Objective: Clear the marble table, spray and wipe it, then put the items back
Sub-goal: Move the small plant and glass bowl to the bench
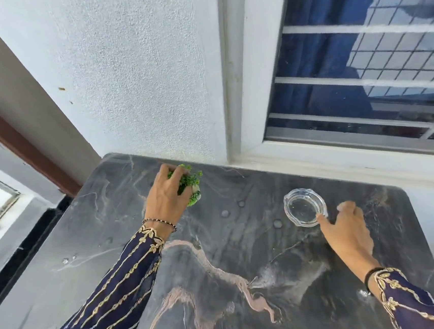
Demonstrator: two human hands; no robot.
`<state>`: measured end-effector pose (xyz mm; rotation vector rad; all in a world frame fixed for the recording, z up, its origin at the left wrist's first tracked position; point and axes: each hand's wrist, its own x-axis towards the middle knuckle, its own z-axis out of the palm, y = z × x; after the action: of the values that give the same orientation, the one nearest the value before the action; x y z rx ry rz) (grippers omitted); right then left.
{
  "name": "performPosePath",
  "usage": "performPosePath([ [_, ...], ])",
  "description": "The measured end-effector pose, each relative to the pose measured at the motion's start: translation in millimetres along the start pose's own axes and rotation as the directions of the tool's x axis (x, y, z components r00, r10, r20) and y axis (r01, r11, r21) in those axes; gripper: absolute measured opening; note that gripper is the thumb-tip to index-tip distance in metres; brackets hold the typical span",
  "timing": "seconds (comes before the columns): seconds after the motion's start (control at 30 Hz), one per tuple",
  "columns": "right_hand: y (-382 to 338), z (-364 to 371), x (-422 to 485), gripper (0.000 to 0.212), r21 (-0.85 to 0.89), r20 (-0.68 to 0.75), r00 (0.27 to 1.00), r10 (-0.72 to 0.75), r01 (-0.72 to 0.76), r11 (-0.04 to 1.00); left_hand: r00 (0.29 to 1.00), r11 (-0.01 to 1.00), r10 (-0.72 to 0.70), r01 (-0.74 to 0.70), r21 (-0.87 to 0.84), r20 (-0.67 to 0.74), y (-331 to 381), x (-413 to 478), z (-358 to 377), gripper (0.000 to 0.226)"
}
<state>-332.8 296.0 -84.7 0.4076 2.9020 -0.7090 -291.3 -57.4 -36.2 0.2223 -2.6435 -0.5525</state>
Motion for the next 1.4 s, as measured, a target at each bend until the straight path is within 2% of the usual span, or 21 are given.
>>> performPosePath([
  [0.13, 0.4, 3.2, 8.8, 0.031, 0.081, 0.074, 0.996, 0.044, -0.05, 0.995, 0.999, 0.999, 0.012, -0.011, -0.053, 0.032, 39.7, -22.5, -4.7, 0.028],
  [0.23, 10.1, 12.4, 22.1, 0.038, 0.174, 0.11, 0.991, 0.073, -0.091, 0.981, 0.997, 0.995, 0.035, -0.028, -0.093, 0.07, 69.3, -45.6, -5.2, 0.027],
  [0.33, 10.1, 8.9, 20.9, 0.024, 0.26, 0.124, 0.991, 0.058, -0.089, 0.961, 0.989, 0.988, 0.093, -0.077, -0.132, 0.119, 91.7, -67.1, -4.3, 0.027],
  [0.43, 16.5, 0.8, 12.8, 0.022, 0.221, 0.105, 0.994, 0.021, -0.044, 0.974, 0.976, 0.979, 0.152, -0.127, -0.162, 0.154, 108.1, -86.0, -2.0, 0.027],
  [0.6, 53.7, -21.0, -27.0, 0.02, 0.258, 0.169, 0.985, 0.041, -0.085, 0.962, 0.952, 0.951, 0.247, -0.202, -0.236, 0.181, 135.7, -115.4, 6.9, 0.028],
  [0.8, 129.5, -50.9, -82.1, 0.005, 0.33, 0.161, 0.985, 0.067, -0.118, 0.936, 0.903, 0.922, 0.334, -0.253, -0.292, 0.272, 190.3, -139.0, 23.5, 0.027],
  [1.1, 260.9, -100.3, -113.8, 0.009, 0.369, 0.065, 0.99, 0.123, -0.138, 0.919, 0.85, 0.838, 0.436, -0.265, -0.477, 0.294, 309.9, -166.6, 60.9, 0.021],
  [1.4, 441.1, -173.3, -117.8, 0.007, 0.401, -0.012, 0.985, 0.173, -0.153, 0.903, 0.776, 0.828, 0.472, -0.226, -0.513, 0.419, 486.8, -246.1, 137.7, 0.026],
])
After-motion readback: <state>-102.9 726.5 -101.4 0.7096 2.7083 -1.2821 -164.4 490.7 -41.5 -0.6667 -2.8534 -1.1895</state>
